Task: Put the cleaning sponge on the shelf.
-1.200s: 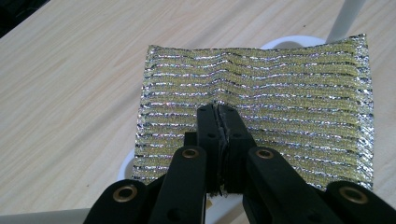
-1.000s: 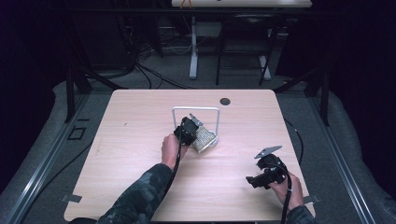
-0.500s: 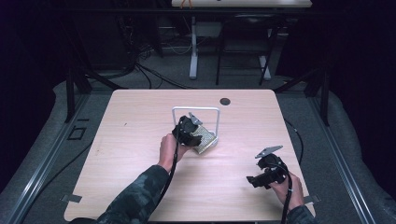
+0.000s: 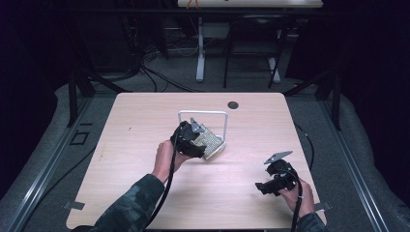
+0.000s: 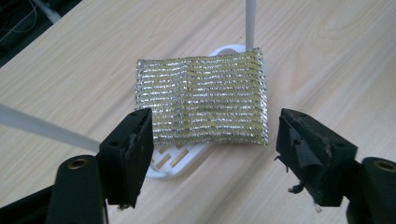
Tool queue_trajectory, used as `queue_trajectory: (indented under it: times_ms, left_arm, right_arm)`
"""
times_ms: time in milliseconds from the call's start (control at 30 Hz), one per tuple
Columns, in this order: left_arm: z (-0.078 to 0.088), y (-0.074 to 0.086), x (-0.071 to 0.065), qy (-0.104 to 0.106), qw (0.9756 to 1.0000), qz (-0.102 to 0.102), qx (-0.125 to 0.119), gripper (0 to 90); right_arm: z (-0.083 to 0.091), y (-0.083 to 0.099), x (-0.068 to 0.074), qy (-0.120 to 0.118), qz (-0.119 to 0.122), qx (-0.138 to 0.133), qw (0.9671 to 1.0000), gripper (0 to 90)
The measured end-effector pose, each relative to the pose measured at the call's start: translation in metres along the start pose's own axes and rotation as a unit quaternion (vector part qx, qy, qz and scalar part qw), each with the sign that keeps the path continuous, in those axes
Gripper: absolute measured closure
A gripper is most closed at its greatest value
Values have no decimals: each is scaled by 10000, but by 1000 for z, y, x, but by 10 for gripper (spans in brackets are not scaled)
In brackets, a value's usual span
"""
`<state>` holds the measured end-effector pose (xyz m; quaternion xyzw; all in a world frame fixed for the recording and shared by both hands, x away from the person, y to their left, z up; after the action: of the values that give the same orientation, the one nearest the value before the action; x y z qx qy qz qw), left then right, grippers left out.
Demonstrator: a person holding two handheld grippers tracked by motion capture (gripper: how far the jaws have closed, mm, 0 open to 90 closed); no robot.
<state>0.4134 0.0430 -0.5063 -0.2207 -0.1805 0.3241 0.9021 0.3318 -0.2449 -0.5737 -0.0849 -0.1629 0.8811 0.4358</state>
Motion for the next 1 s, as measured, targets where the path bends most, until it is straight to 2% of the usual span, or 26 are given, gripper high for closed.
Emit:
queue_trajectory:
  times_ms: [167, 400, 767, 1000]
  left_arm:
    - [10, 9, -1, 9, 10000, -21, 57, 221]
    - [23, 30, 1, -4, 9999, -40, 146, 152]
    - [37, 70, 7, -15, 9995, 188, 267, 97]
    - [38, 104, 15, -49, 9976, 501, 470, 56]
  right_arm:
    - [0, -1, 1, -7, 10, -32, 10000, 109]
    - [0, 0, 2, -39, -11, 7, 10000, 108]
    - [-1, -1, 3, 11, 54, 24, 10000, 109]
    - [-2, -1, 4, 27, 63, 53, 10000, 108]
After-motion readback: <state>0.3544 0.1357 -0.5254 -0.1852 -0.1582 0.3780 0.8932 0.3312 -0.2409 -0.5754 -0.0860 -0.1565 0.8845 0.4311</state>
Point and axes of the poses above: each handheld gripper's, and its own axes: z roughly backward along the jaws, y roughly out of its underside, x roughly to its left, the point moved 4 cm from there along -z, roughly forward along the jaws, and after that the axes turned 9 degrees about x, right-handed, at the moved point
